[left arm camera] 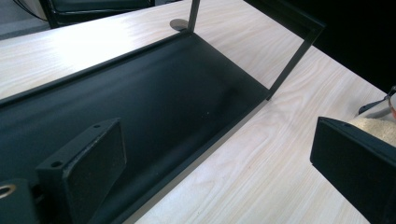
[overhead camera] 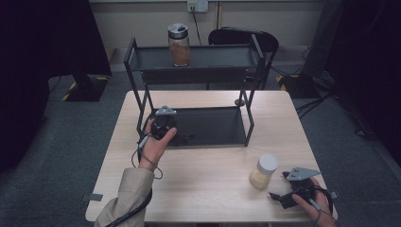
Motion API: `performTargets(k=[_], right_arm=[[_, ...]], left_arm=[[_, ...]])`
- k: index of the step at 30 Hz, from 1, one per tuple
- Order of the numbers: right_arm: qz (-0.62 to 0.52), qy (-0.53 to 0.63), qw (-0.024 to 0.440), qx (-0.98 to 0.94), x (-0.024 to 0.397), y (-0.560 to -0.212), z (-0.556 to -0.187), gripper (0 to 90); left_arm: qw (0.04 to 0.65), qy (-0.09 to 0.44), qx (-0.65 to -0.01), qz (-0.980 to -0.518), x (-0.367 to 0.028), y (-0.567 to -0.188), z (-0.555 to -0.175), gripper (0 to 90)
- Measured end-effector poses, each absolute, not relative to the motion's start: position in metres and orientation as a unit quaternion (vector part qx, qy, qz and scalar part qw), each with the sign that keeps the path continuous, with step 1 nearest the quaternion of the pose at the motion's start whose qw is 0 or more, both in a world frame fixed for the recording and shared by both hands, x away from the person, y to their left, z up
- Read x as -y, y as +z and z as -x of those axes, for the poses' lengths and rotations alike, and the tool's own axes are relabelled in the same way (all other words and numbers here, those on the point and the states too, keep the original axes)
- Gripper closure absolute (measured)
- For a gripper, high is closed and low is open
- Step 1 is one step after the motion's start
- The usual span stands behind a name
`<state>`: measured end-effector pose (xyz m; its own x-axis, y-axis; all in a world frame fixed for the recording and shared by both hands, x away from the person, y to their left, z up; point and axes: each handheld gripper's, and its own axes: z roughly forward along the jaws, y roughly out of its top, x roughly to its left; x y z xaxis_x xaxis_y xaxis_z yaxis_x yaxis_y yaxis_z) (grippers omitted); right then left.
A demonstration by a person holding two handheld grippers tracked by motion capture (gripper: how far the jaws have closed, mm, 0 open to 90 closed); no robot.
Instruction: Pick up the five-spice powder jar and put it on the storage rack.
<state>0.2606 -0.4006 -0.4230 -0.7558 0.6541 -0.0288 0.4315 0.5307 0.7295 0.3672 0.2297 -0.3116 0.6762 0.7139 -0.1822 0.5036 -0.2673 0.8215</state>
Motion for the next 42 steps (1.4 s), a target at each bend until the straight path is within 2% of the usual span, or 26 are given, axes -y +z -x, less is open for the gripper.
performTargets(k=[42], right_arm=[[-0.315, 0.368, 0.152, -0.861, 0.401, -0.423, -0.261, 0.0]], left_arm=[[0.45, 0.115, -0.403, -0.789, -0.29, -0.385, -0.33, 2.7]])
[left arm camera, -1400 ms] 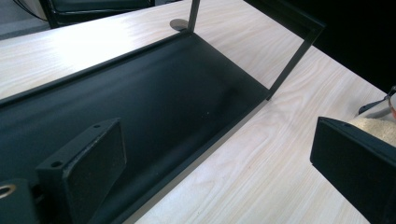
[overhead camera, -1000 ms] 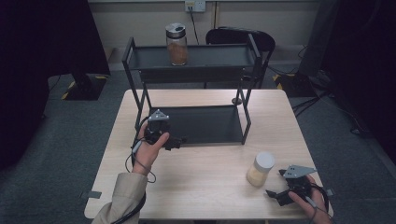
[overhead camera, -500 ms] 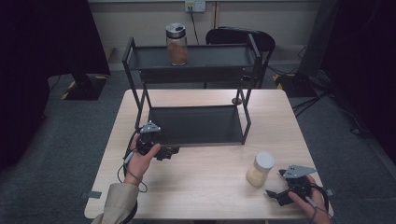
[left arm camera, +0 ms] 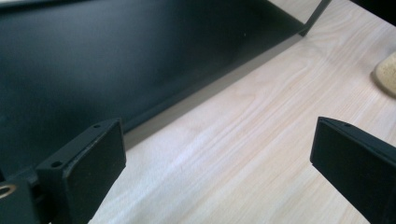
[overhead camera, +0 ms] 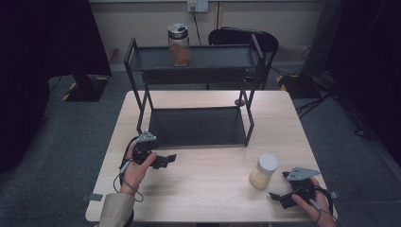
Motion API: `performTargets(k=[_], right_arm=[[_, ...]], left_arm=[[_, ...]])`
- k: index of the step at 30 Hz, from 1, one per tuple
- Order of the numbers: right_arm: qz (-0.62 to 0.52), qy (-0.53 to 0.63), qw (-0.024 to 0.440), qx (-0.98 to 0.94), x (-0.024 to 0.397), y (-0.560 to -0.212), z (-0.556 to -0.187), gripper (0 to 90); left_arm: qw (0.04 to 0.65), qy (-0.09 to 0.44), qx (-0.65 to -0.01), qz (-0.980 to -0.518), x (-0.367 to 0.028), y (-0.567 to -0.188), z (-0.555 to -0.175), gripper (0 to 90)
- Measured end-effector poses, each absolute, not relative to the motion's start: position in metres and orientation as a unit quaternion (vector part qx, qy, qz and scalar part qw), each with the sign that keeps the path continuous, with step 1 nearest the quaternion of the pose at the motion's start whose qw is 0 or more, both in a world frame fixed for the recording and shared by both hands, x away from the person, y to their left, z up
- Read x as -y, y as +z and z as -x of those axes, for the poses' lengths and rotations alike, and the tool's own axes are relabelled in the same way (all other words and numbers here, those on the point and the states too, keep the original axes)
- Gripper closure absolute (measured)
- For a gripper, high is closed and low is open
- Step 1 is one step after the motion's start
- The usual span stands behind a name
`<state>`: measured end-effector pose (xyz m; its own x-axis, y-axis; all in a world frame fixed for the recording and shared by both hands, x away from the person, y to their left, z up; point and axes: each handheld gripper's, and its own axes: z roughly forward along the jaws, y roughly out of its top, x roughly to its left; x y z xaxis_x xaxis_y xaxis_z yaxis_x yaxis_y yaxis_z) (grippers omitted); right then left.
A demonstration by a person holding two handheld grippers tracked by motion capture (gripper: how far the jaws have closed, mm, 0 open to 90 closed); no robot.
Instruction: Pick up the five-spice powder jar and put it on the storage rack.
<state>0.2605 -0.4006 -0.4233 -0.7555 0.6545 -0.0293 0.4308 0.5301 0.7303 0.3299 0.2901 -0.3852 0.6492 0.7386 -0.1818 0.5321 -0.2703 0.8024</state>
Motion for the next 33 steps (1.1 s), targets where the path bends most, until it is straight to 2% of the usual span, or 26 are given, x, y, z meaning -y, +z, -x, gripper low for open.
performTargets(k=[19, 33], right_arm=[[-0.315, 0.368, 0.152, -0.861, 0.401, -0.423, -0.261, 0.0], [-0.315, 0.368, 0.152, -0.861, 0.401, -0.423, -0.261, 0.0]], left_arm=[[0.42, 0.12, -0.409, -0.801, -0.309, -0.414, -0.307, 2.7], [0.384, 0.14, -0.393, -0.824, -0.305, -0.424, -0.295, 2.3]])
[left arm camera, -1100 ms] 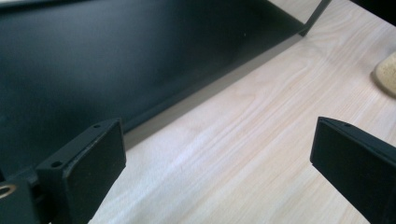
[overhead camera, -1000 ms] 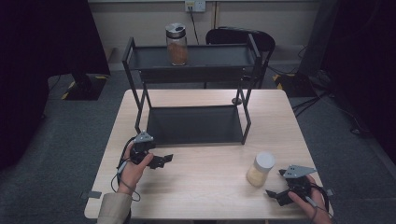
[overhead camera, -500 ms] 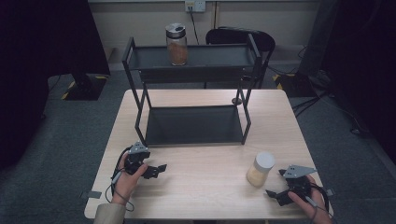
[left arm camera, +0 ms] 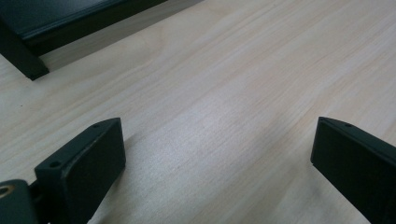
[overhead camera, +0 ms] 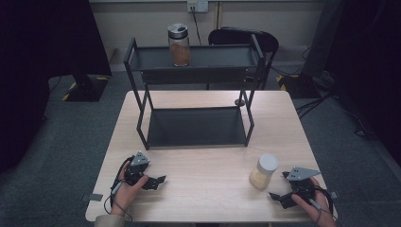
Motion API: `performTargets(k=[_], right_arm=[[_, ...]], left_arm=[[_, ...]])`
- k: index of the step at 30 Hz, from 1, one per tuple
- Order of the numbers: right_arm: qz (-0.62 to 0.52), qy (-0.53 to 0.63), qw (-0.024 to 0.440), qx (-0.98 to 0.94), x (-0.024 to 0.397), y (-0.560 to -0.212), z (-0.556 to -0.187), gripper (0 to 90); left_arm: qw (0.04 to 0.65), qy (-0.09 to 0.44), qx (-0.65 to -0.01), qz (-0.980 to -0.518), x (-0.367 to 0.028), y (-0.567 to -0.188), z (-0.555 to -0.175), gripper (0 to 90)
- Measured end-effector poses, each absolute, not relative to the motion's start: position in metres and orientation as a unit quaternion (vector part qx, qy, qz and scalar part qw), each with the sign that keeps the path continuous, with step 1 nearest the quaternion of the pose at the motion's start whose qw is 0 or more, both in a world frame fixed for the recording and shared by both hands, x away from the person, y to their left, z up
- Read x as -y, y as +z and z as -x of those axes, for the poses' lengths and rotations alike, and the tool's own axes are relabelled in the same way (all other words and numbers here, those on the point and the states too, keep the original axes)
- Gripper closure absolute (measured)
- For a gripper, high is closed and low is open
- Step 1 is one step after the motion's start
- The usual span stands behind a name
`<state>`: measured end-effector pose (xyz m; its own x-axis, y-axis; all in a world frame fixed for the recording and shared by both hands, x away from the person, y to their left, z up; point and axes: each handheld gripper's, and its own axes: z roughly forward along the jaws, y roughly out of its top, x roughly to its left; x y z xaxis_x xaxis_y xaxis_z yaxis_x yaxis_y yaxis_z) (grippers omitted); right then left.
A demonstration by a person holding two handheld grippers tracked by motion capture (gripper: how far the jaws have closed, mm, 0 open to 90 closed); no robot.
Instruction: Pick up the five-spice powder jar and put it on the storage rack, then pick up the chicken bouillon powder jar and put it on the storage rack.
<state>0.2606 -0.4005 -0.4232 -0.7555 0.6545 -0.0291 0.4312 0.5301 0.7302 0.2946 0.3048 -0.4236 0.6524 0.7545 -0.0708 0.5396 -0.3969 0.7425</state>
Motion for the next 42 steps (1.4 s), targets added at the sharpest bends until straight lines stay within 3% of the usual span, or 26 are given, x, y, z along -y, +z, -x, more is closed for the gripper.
performTargets(k=[4, 23, 42], right_arm=[[-0.315, 0.368, 0.152, -0.861, 0.4, -0.423, -0.26, 0.0], [-0.331, 0.367, 0.154, -0.855, 0.396, -0.423, -0.259, 0.0], [-0.332, 0.393, 0.143, -0.846, 0.387, -0.399, -0.266, 1.3]], left_arm=[[0.364, 0.165, -0.362, -0.842, -0.298, -0.425, -0.29, 0.1], [0.365, 0.165, -0.362, -0.842, -0.298, -0.425, -0.29, 0.0], [0.365, 0.165, -0.362, -0.842, -0.298, -0.425, -0.29, 0.0]])
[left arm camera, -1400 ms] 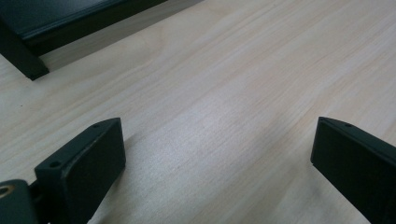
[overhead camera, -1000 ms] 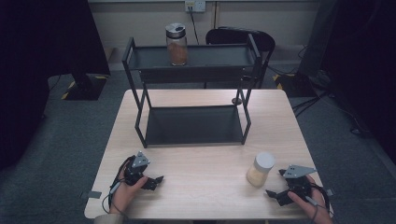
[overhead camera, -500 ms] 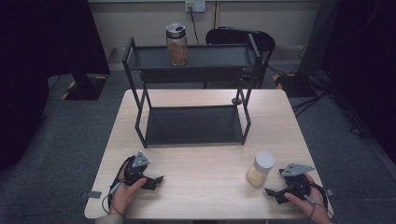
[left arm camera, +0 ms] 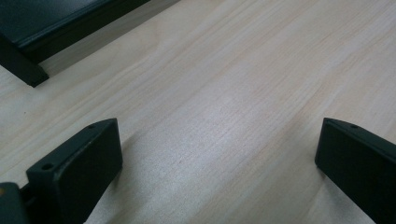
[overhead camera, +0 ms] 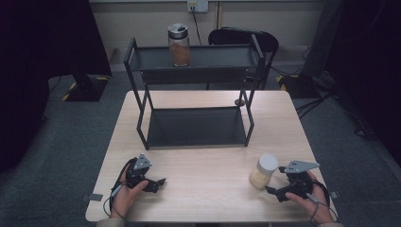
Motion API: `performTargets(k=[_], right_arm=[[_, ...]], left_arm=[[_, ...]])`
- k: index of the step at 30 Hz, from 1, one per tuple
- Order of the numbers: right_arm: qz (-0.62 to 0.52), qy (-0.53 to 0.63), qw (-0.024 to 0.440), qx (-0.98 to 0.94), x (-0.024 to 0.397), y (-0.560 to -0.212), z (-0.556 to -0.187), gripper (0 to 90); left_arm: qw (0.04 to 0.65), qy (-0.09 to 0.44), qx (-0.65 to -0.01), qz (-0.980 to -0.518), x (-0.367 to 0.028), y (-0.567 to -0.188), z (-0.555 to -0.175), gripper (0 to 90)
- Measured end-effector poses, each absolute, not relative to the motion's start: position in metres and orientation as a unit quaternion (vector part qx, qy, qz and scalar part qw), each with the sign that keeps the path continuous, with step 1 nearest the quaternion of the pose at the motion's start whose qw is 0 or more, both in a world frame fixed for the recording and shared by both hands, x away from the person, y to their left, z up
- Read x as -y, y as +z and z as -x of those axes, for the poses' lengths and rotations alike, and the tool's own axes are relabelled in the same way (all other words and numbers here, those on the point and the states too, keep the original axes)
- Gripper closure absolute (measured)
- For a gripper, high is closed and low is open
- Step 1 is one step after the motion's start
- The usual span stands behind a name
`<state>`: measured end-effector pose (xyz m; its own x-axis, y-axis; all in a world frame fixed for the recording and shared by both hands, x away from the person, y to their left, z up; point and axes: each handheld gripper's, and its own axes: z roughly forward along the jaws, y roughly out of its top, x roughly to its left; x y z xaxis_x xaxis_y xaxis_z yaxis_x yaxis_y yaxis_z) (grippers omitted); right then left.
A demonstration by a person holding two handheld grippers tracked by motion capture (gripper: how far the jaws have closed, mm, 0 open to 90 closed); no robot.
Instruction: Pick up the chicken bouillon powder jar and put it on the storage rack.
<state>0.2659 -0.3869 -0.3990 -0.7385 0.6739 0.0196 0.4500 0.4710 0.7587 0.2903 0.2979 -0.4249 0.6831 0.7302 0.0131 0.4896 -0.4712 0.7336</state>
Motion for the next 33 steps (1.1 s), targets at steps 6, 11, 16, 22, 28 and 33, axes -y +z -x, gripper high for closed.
performTargets(k=[6, 11, 16, 22, 28, 33], right_arm=[[-0.331, 0.411, 0.141, -0.838, 0.385, -0.393, -0.267, 1.2], [-0.335, 0.44, 0.138, -0.822, 0.385, -0.39, -0.268, 2.0], [-0.324, 0.466, 0.136, -0.812, 0.379, -0.39, -0.273, 12.6], [-0.32, 0.48, 0.138, -0.805, 0.374, -0.391, -0.278, 23.0], [-0.308, 0.476, 0.149, -0.81, 0.368, -0.388, -0.278, 32.4], [-0.307, 0.466, 0.158, -0.815, 0.363, -0.384, -0.276, 33.5]], left_arm=[[0.365, 0.165, -0.362, -0.842, -0.298, -0.425, -0.29, 0.0], [0.365, 0.165, -0.362, -0.842, -0.298, -0.425, -0.29, 0.0], [0.365, 0.165, -0.362, -0.842, -0.298, -0.425, -0.29, 0.0], [0.365, 0.165, -0.362, -0.841, -0.298, -0.425, -0.29, 0.0], [0.365, 0.165, -0.362, -0.842, -0.298, -0.425, -0.29, 0.0], [0.365, 0.165, -0.363, -0.841, -0.298, -0.425, -0.29, 0.0]])
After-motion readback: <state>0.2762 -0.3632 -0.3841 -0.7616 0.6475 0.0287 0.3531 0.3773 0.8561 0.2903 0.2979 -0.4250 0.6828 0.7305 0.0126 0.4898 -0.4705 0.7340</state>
